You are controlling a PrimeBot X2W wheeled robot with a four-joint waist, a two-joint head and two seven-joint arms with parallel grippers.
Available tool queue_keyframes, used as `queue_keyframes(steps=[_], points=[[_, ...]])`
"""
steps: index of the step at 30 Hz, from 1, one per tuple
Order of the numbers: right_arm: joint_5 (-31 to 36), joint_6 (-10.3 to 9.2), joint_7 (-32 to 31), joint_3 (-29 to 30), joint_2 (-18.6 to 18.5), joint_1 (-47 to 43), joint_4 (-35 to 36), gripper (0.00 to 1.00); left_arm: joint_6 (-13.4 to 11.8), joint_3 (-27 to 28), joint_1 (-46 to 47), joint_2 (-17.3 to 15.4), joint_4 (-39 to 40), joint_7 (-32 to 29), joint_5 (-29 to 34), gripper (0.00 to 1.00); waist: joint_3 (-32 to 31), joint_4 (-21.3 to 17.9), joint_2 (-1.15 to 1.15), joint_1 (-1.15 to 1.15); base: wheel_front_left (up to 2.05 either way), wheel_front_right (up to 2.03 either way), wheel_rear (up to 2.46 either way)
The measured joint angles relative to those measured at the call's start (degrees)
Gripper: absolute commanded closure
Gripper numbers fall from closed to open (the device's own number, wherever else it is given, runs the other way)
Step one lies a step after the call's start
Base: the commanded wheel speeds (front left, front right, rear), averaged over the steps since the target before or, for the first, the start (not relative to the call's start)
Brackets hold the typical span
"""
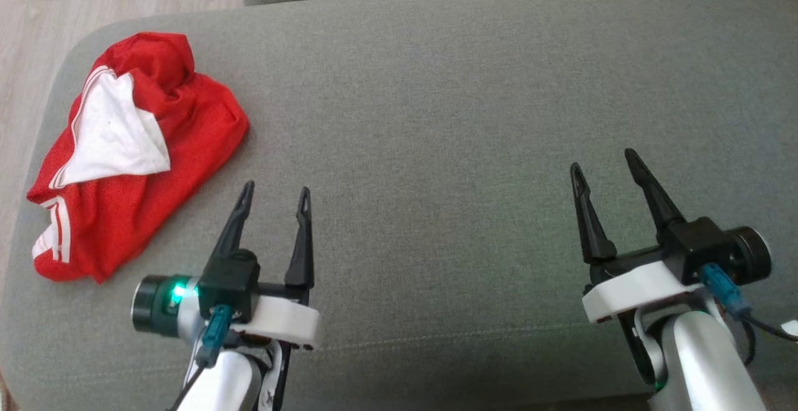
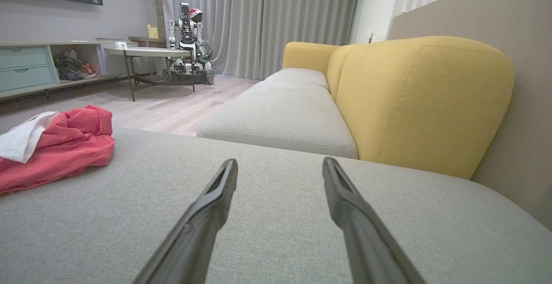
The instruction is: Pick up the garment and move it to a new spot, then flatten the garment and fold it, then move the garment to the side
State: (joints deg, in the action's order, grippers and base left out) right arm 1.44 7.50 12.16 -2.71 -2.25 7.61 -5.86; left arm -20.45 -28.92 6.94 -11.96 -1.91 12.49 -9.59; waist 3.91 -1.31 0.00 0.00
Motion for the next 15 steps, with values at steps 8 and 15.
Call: queue_keyframes(steps=[8,15], points=[[-1.09,0.0,1.57,1.49,-0.04,0.58,-2.19,0.0,-1.31,3.26,0.15,1.72,0.59,1.27,0.94,0.0,-0.05,0.03,0.0,0.0,0.0,0.0,0.0],[-2.67,0.0,2.32,3.77,-0.05,1.43,-4.83,0.0,1.71,9.88,-2.47,5.45,-1.46,1.81,2.0,0.0,-0.49,0.21,0.0,0.0,0.0,0.0,0.0]])
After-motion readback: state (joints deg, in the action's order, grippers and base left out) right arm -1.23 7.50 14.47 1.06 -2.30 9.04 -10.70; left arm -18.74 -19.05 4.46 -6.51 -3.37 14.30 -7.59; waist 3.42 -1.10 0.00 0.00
